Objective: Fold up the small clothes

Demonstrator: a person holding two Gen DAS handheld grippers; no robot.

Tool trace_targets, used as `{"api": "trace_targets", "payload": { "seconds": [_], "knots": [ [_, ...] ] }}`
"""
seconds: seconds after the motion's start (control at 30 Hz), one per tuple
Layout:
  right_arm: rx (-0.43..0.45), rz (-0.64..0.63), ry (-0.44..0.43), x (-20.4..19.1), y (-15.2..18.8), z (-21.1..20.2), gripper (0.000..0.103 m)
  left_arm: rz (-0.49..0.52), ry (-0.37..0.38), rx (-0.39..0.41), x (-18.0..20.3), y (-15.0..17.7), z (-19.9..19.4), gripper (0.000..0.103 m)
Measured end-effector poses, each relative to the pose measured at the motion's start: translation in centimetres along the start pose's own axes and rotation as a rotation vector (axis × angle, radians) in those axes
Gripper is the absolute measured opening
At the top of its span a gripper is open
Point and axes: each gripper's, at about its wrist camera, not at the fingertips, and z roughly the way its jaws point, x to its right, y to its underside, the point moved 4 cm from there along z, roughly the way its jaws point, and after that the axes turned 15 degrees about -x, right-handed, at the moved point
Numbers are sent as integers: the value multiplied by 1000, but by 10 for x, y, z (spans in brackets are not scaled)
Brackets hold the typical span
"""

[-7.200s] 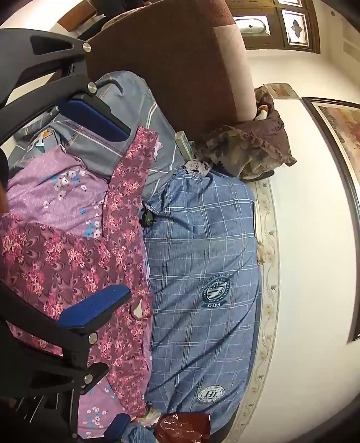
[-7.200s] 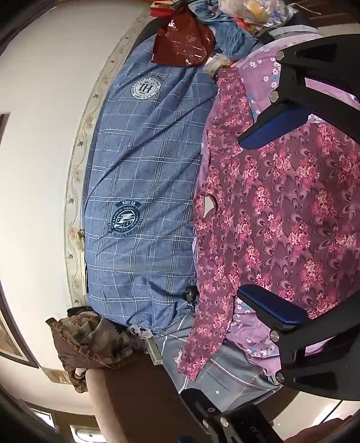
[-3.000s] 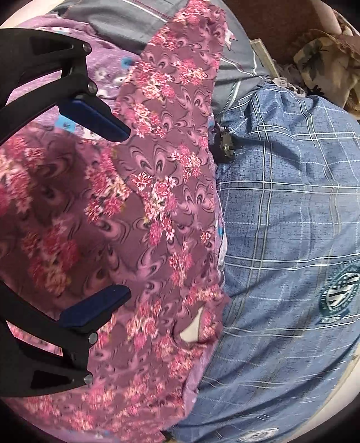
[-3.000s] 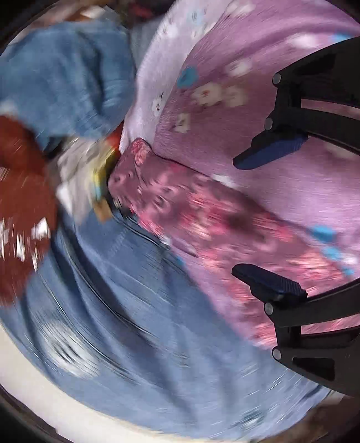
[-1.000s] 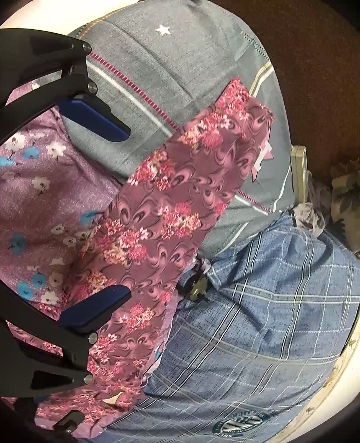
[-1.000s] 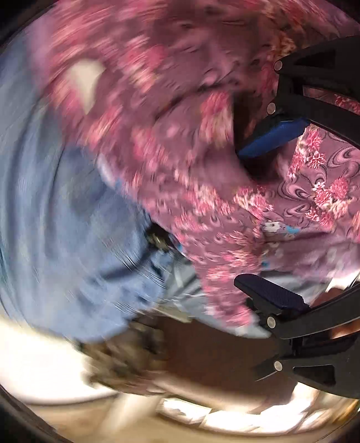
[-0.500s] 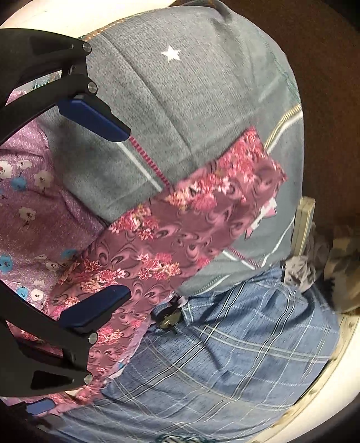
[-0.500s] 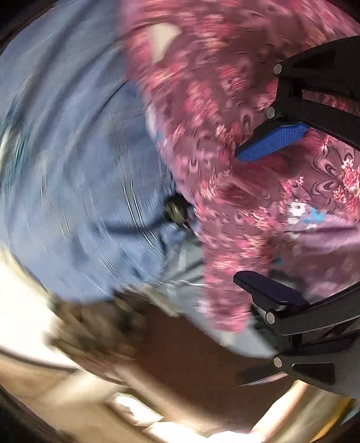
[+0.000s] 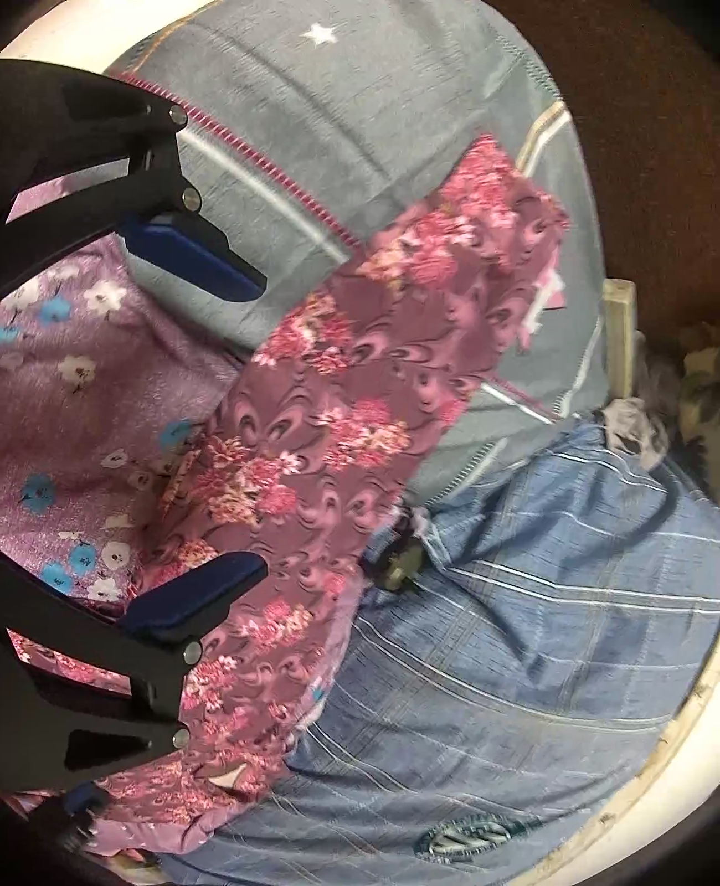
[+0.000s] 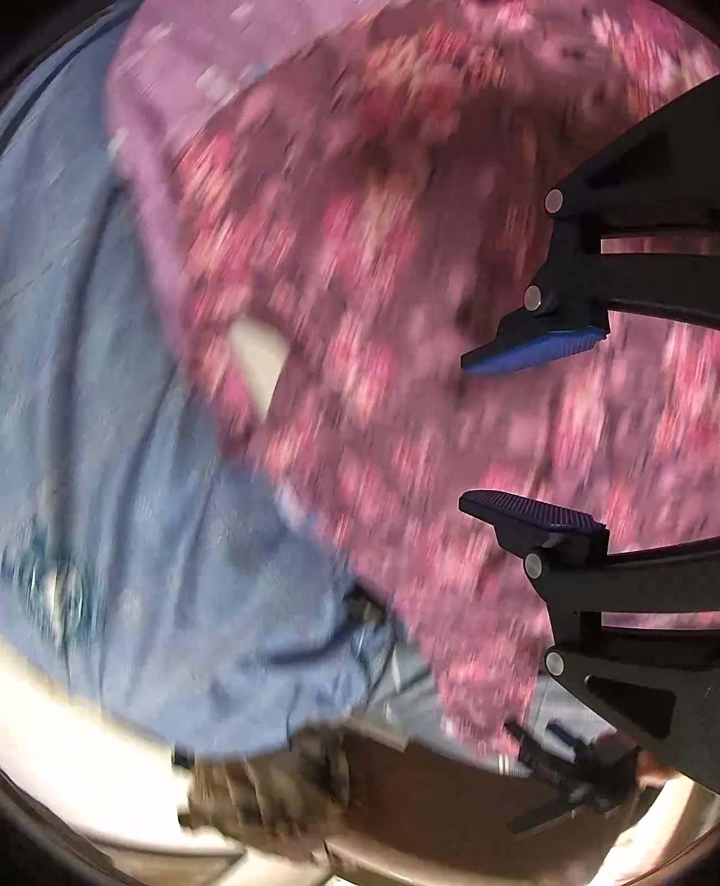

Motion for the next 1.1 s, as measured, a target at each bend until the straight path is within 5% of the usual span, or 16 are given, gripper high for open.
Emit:
{"api": "trace_targets", "payload": {
  "seconds": [0.07, 0.17, 0.33, 0.47, 0.8, 1.0, 1.1],
  "knots": [
    [-41, 39, 50, 26, 1, 8, 41, -44, -19, -42, -6, 2, 10, 92],
    [-10, 1, -8, 31, 9, -1, 43, -129, 21, -87, -21, 5, 16, 92],
    [96, -170, -94, 13, 35, -16, 57, -271, 23, 25, -65, 3, -12, 93],
    [37, -191, -130, 8, 37, -3, 57, -395, -3, 107, -106, -8, -30, 93],
    [54, -283, -148, -18, 43, -10, 57, -382, 175, 70, -118, -59, -16, 92],
    [80, -256, -158, -11, 36, -18, 57, -411, 281, 45, -113, -81, -3, 70],
    [86, -228, -168, -4, 32, -19, 57, -415, 277, 25, -113, -90, 3, 36]
  ]
}}
